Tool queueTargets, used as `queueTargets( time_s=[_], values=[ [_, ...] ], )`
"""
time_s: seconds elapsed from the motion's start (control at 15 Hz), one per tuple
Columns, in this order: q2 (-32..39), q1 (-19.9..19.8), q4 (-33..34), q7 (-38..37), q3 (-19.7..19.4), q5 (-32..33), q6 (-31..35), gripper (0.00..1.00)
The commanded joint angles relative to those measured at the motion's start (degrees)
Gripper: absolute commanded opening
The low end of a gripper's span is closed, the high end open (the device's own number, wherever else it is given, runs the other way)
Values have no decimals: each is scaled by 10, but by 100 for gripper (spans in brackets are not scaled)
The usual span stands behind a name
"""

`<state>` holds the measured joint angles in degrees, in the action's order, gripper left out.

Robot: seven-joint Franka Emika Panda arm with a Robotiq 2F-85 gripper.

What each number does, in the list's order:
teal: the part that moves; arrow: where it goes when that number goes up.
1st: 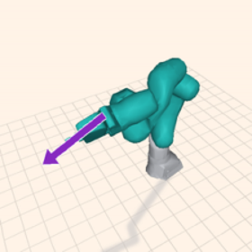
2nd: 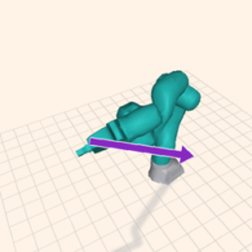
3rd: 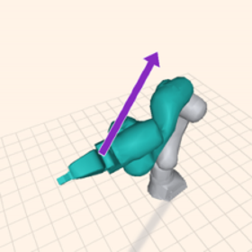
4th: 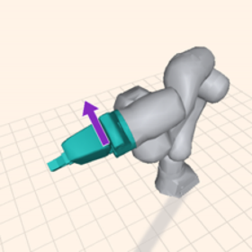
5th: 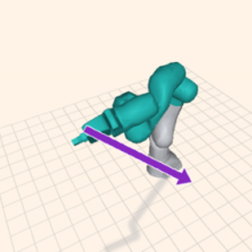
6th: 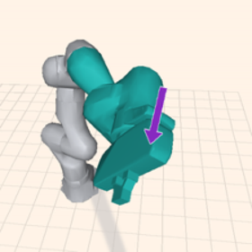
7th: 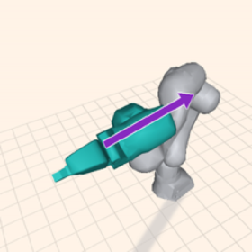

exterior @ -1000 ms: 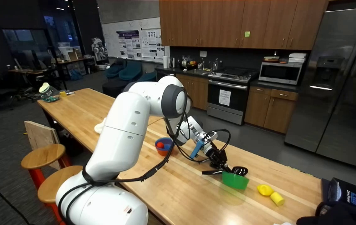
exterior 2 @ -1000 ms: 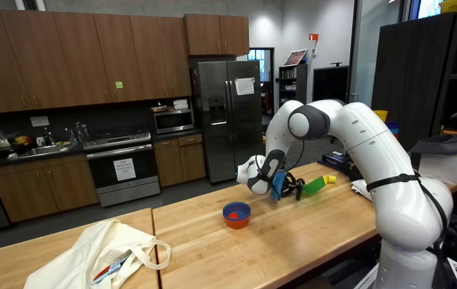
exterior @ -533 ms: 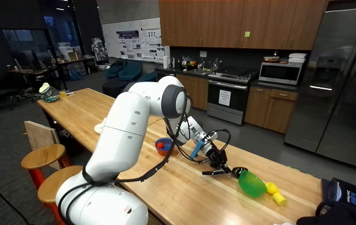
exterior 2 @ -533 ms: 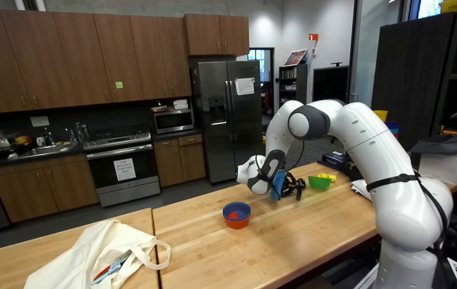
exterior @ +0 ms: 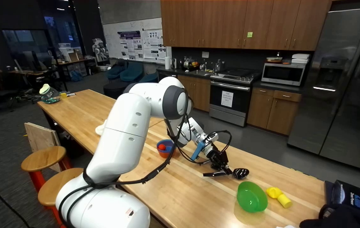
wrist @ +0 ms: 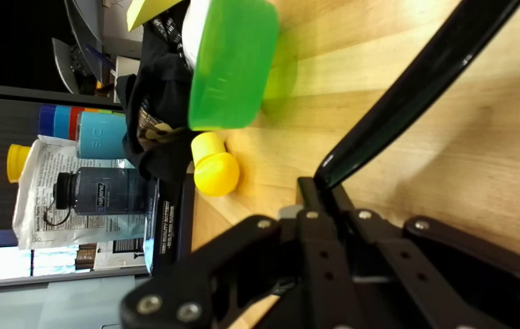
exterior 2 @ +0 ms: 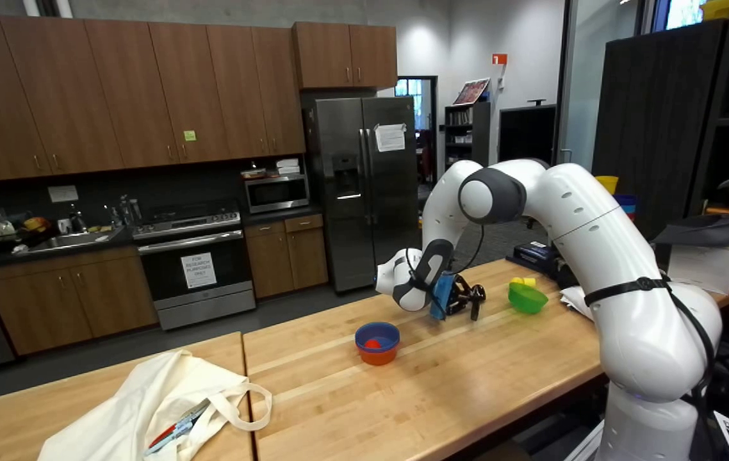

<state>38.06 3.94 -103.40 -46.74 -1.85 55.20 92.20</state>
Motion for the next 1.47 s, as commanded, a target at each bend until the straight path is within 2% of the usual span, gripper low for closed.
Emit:
queueTargets(
  time_s=[0.0,0.47,0.8,1.4],
  values=[
    [-19,27,-29,-26,8,7,2,2],
    [-37,90,-44,-55,42,3,-32,2],
    [-39,90,-35,-61,60,-26,-21,2],
    [-77,78,-41,-30,58,-61,-1,2]
  ],
)
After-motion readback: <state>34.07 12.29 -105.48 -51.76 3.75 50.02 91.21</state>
